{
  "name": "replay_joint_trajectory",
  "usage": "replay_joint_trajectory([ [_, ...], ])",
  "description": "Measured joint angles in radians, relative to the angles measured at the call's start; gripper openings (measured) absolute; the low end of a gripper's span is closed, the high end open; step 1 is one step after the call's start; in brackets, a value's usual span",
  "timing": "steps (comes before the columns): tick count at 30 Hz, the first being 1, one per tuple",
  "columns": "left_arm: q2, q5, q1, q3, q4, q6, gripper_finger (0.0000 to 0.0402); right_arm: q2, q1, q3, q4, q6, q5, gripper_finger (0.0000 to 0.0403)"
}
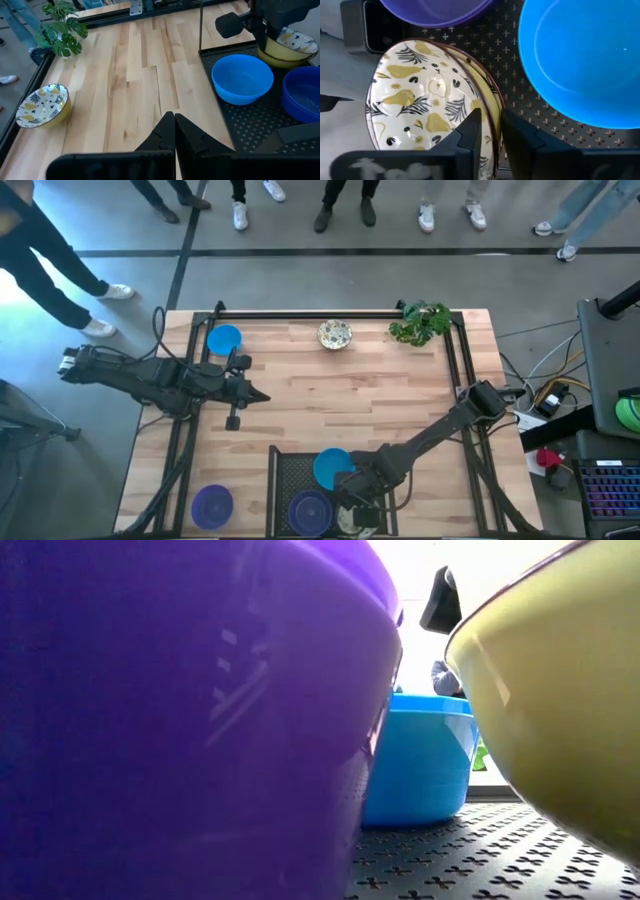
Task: Pick & Place Mini bowls
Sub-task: Stack the bottom white patterned bowl on top of the white patterned bowl on the shelf, then stack the blue bowl on top of the blue bowls on the shelf
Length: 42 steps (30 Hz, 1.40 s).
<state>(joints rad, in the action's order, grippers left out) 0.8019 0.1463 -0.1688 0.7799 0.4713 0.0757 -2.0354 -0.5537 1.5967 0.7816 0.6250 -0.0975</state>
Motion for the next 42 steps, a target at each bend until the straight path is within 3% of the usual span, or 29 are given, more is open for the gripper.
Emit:
replay_joint_trajectory([
  [21,0.0,0.0,0.0,0.0,0.0,0.002,0.0,0.019,0.003,0.049,0.004,-0.003,0.013,0.0122],
  [25,-0.002,0.0,0.0,0.0,0.0,0.002,0.0,0.044,0.015,0.081,0.033,-0.023,0.011,0.0107],
  [32,-0.009,0.0,0.0,0.0,0.0,0.001,0.0,0.124,0.041,0.085,0.054,-0.051,0.026,0.0043],
  [36,-0.013,0.0,0.0,0.0,0.001,-0.002,0.0,0.176,0.049,0.09,0.057,-0.083,0.122,0.0012],
  [42,-0.027,0.017,0.001,0.01,0.013,-0.027,0.0,0.253,0.067,0.09,0.054,-0.116,0.367,0.0009],
])
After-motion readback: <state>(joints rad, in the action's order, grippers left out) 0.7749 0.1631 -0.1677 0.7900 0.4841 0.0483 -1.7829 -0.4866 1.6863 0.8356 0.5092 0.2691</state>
